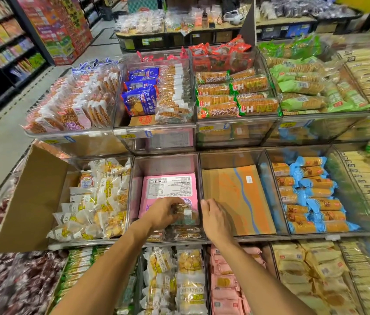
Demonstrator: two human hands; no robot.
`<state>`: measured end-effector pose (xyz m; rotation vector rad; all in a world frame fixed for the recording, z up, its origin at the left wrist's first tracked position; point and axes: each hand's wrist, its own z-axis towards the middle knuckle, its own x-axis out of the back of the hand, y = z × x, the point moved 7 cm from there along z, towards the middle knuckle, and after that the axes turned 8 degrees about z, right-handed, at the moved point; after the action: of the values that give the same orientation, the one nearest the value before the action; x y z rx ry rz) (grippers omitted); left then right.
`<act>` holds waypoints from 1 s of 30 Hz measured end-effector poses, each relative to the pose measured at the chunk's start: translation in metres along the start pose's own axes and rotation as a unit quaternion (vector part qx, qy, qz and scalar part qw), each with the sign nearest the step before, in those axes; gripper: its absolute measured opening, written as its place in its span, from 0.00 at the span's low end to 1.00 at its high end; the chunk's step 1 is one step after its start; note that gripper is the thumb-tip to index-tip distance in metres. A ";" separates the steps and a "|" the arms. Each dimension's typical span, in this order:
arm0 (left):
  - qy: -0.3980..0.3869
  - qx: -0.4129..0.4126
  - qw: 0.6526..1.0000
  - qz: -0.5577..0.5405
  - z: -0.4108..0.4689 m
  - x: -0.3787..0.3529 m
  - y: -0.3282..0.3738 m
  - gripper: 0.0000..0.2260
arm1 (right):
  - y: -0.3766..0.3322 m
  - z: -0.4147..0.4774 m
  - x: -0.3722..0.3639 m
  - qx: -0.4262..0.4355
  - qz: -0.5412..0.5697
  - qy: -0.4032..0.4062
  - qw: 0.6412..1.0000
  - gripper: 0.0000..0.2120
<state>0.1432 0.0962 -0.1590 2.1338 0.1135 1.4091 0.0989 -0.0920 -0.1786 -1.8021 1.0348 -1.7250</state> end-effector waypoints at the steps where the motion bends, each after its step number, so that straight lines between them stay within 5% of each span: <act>1: -0.011 0.011 1.000 -0.015 0.000 -0.002 -0.001 0.17 | 0.001 0.000 0.000 -0.001 0.003 -0.002 1.000 0.22; 8: -0.051 0.121 0.953 -0.275 -0.008 -0.028 -0.014 0.12 | -0.001 0.000 0.001 -0.013 0.011 -0.009 1.000 0.22; 11: -0.020 0.182 0.924 -0.335 -0.013 -0.026 -0.014 0.28 | -0.001 0.000 0.002 -0.018 0.016 -0.009 1.000 0.22; 13: 0.006 0.229 0.913 -0.337 -0.018 -0.029 -0.011 0.34 | 0.000 0.000 0.001 -0.026 0.020 -0.009 0.999 0.22; 22: 0.115 0.282 0.902 -0.307 -0.020 -0.037 -0.002 0.28 | -0.004 -0.002 0.007 -0.033 0.023 -0.007 0.999 0.20; 30: 0.001 0.235 0.943 -0.234 -0.012 -0.039 -0.003 0.22 | -0.003 -0.002 0.006 -0.042 0.030 -0.009 0.999 0.21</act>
<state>0.1160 0.0894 -0.1885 2.2583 0.9775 1.1725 0.0970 -0.0944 -0.1723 -1.8143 1.1578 -1.6484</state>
